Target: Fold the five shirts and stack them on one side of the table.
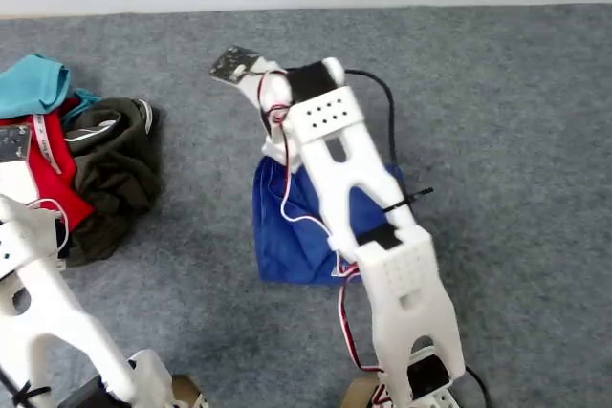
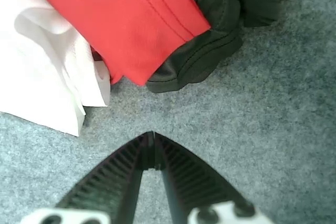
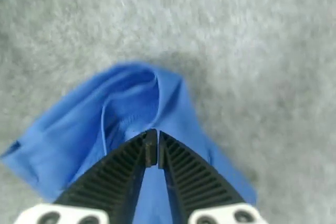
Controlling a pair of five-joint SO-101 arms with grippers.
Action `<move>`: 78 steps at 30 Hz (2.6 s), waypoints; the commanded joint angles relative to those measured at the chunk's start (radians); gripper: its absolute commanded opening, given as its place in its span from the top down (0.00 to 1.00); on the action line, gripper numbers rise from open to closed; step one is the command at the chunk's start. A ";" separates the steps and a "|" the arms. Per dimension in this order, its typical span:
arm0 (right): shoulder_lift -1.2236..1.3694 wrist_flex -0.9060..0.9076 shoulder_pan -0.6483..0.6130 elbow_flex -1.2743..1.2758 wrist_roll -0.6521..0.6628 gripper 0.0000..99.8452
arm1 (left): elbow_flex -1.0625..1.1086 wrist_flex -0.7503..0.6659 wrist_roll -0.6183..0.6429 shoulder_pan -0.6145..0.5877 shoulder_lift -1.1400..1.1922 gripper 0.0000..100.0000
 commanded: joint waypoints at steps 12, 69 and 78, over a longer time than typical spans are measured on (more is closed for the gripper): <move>-0.351 0.007 0.018 0.671 -0.015 0.99 | -0.004 -0.014 -0.005 0.005 -0.034 0.99; -0.274 0.039 -0.177 0.577 -0.021 0.99 | -0.004 -0.043 -0.005 0.005 -0.028 0.99; -0.395 0.039 -0.278 0.577 -0.018 0.99 | -0.004 -0.043 -0.005 0.005 -0.026 0.99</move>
